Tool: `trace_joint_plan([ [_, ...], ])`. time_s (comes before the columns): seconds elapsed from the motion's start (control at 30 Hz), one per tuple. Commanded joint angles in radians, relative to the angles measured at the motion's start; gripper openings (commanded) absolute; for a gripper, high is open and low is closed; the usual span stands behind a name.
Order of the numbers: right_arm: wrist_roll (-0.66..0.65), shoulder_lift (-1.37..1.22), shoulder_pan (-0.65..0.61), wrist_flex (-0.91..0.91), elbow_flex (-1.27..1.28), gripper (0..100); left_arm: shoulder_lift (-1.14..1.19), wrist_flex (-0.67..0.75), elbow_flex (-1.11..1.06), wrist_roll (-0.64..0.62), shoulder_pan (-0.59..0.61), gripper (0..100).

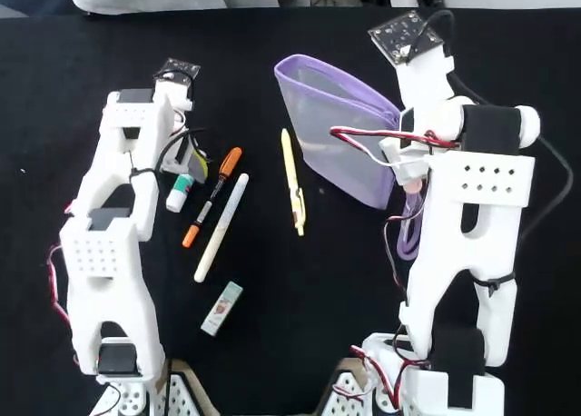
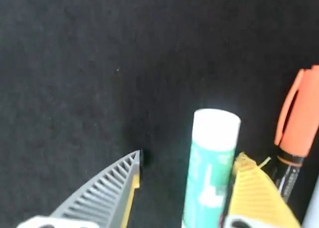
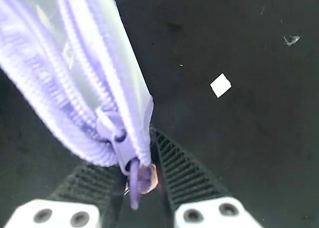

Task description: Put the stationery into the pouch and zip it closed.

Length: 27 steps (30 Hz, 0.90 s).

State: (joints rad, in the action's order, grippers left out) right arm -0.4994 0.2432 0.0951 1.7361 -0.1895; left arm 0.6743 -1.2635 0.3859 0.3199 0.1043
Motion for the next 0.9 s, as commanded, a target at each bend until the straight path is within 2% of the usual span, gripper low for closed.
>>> trace_joint_plan([
  [0.0,0.002,0.042,0.017,0.028,-0.01,1.1,0.055,-0.005,0.114,0.006,-0.028,26],
  [0.2,0.002,0.042,0.017,0.028,0.007,1.1,0.115,-0.058,0.213,0.066,-0.033,2],
  [0.27,0.002,0.042,0.017,0.025,0.027,1.1,0.12,-0.086,0.243,0.061,-0.033,5],
  [0.5,0.002,0.042,0.017,0.025,0.044,1.1,0.107,-0.083,0.262,0.052,-0.035,3],
  [0.87,0.0,0.042,0.015,0.025,0.044,1.1,-0.072,-0.258,0.529,-0.18,-0.033,3],
])
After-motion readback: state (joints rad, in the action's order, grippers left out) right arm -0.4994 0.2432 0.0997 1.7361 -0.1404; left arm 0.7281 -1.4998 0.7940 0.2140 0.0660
